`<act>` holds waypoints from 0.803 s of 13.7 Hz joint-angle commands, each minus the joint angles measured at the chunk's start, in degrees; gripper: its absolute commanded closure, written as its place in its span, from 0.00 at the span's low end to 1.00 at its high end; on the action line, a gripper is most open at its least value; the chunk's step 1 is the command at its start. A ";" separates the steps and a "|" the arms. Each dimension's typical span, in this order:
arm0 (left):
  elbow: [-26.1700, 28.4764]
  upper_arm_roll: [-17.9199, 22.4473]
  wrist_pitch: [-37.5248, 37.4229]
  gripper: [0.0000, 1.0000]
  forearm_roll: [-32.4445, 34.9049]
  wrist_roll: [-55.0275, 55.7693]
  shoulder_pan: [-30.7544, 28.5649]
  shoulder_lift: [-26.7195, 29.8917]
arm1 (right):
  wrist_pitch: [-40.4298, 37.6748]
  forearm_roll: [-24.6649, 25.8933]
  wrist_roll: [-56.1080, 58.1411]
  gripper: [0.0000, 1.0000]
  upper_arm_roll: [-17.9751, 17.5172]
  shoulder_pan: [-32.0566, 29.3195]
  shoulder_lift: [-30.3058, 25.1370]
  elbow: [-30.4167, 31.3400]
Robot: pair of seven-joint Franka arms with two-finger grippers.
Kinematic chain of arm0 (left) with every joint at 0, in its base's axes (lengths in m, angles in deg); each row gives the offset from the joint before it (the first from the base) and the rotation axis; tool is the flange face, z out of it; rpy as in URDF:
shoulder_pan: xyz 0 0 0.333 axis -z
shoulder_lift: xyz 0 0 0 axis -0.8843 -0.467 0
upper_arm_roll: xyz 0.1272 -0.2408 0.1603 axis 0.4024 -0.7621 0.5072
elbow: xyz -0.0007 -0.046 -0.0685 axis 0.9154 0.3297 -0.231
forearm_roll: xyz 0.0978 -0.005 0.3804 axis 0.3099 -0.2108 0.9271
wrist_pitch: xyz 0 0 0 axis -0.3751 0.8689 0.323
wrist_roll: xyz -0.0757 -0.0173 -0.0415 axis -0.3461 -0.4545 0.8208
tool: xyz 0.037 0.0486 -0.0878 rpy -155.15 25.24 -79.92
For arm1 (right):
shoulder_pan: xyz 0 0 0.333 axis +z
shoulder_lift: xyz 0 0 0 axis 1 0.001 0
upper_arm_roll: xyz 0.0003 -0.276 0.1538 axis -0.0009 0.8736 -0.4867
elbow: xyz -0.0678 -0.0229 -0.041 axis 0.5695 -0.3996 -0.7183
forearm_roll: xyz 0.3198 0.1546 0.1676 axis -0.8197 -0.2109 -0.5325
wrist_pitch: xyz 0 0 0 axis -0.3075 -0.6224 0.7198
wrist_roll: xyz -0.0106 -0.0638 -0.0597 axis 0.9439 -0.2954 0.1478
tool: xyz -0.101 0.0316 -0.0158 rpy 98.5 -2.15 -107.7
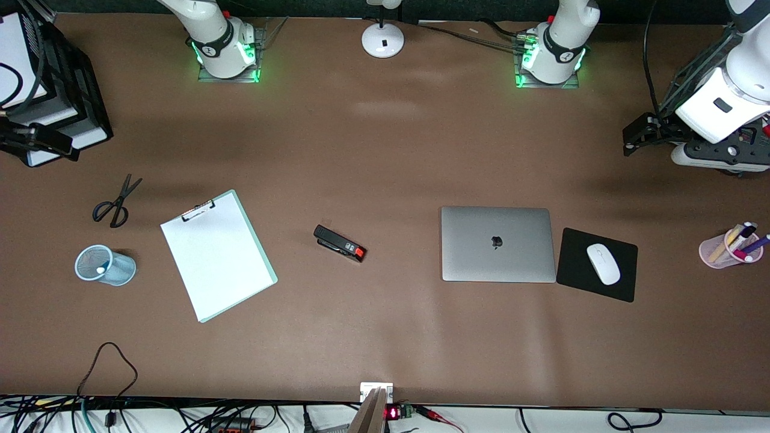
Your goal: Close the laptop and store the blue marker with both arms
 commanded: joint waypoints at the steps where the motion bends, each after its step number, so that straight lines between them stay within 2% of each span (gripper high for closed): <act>1: -1.29 -0.24 -1.22 0.00 -0.59 0.48 -0.25 -0.22 | 2.42 -0.08 -0.28 0.00 -0.83 -0.63 -3.15 3.67; 11: -1.38 -0.24 -1.22 0.00 -0.50 0.48 -0.25 -0.31 | 1.29 0.36 -0.72 0.00 -1.01 -0.36 -3.23 3.67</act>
